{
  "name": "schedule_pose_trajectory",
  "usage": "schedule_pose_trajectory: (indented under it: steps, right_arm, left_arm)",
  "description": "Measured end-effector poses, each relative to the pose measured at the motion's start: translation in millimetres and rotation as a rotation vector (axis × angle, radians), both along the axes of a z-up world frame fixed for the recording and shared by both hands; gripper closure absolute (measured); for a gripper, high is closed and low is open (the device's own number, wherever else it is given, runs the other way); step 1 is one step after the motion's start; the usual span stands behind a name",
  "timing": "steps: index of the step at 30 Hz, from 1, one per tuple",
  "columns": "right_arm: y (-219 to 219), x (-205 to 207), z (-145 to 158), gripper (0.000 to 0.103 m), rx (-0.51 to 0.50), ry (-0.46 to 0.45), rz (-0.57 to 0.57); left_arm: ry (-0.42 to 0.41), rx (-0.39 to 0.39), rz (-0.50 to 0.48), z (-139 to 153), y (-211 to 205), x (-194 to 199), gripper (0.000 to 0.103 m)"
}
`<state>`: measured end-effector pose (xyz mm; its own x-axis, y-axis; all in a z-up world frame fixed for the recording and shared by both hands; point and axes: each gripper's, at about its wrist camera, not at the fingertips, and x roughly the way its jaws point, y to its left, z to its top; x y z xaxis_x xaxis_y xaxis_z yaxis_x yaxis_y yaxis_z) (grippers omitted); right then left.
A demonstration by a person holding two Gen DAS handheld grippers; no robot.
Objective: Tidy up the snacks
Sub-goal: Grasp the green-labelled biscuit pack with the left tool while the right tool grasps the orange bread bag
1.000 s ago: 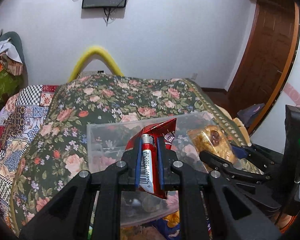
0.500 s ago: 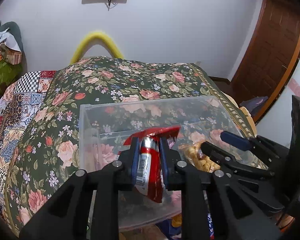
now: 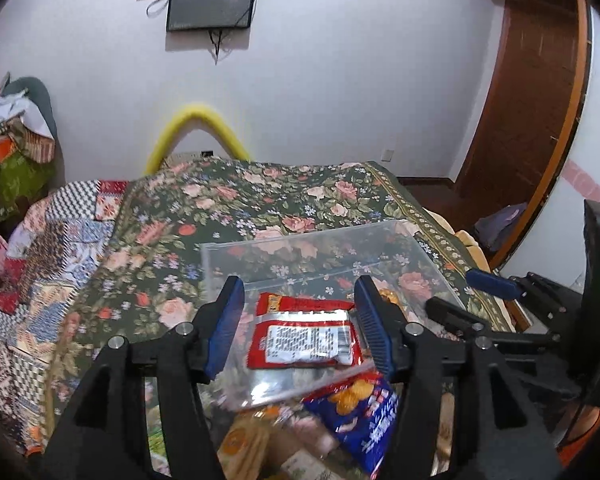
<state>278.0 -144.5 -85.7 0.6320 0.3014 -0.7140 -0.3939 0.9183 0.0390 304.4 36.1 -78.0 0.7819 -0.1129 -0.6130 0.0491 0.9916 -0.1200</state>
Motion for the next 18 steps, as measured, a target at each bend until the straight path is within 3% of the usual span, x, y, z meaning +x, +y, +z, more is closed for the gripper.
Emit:
schedule_pose_trajectory:
  steps: [7, 11, 18]
  right_arm:
    - [-10.6, -40.5, 14.7, 0.040, 0.009, -0.026, 0.006]
    - [-13.0, -66.5, 15.8, 0.033, 0.014, -0.027, 0.017]
    - [-11.6, -101.9, 6.4, 0.033, 0.043, 0.015, 0.034]
  left_arm:
    - [-0.005, 0.036, -0.010, 12.0, 11.2, -48.7, 0.037]
    - [-0.003, 0.048, -0.010, 8.0, 18.7, -77.4, 0.035]
    - [-0.028, 0.108, 0.002, -8.4, 23.7, -124.3, 0.032]
